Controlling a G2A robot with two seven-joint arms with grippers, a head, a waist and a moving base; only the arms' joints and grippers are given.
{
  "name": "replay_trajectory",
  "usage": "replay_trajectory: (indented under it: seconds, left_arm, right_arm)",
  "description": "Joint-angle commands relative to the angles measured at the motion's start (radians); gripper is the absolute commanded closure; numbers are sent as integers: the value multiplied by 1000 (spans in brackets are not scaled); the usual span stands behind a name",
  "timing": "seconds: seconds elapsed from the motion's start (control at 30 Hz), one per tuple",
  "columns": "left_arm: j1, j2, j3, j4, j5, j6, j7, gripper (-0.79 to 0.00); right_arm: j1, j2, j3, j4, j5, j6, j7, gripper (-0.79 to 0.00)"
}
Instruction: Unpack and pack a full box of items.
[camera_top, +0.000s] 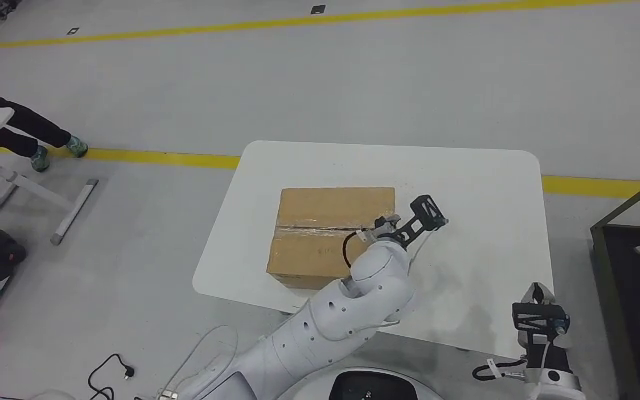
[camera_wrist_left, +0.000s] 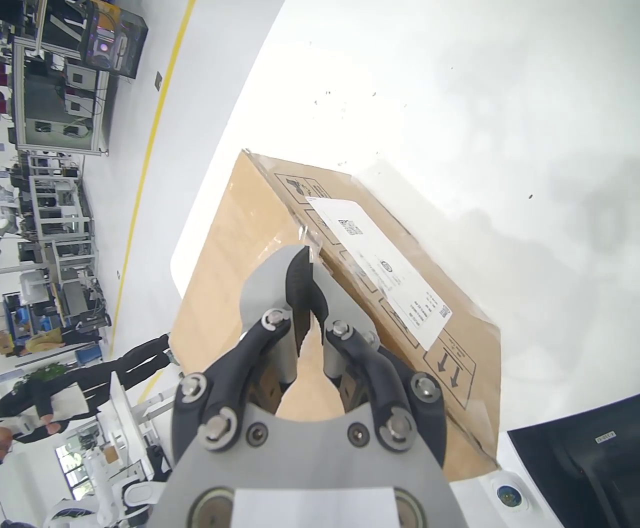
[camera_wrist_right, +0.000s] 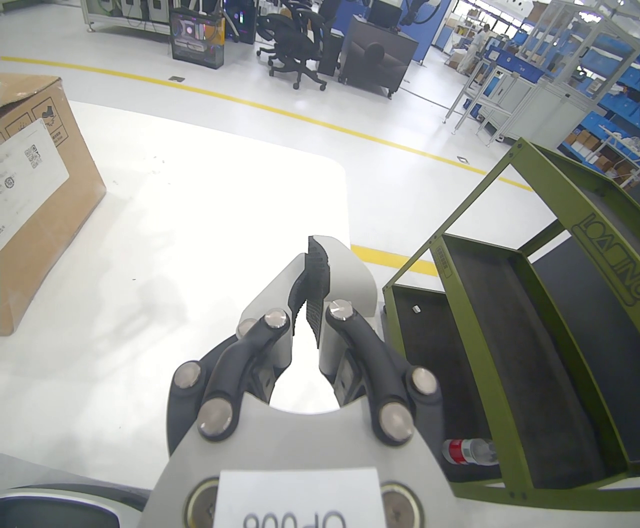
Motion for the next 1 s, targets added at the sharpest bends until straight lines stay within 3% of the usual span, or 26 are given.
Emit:
replay_trajectory:
  seconds: [0.0,0.33,0.73,0.97]
  left_arm:
    - [1,-2,-3,1,22,3,3,0]
    - [50,0,-64,-86,99,22,39,0]
    - [181,36,-271,-339,152,-190,44,0]
    - [255,53,-380,-443,205,-262,73,0]
  right_arm:
    - [1,0,-2,2,1,0,-2,0]
    - [15,2,-11,19,11,-9,6,0]
    - [62,5,-25,35,106,-118,29,0]
    - [84,9,-42,39,130,-183,14,0]
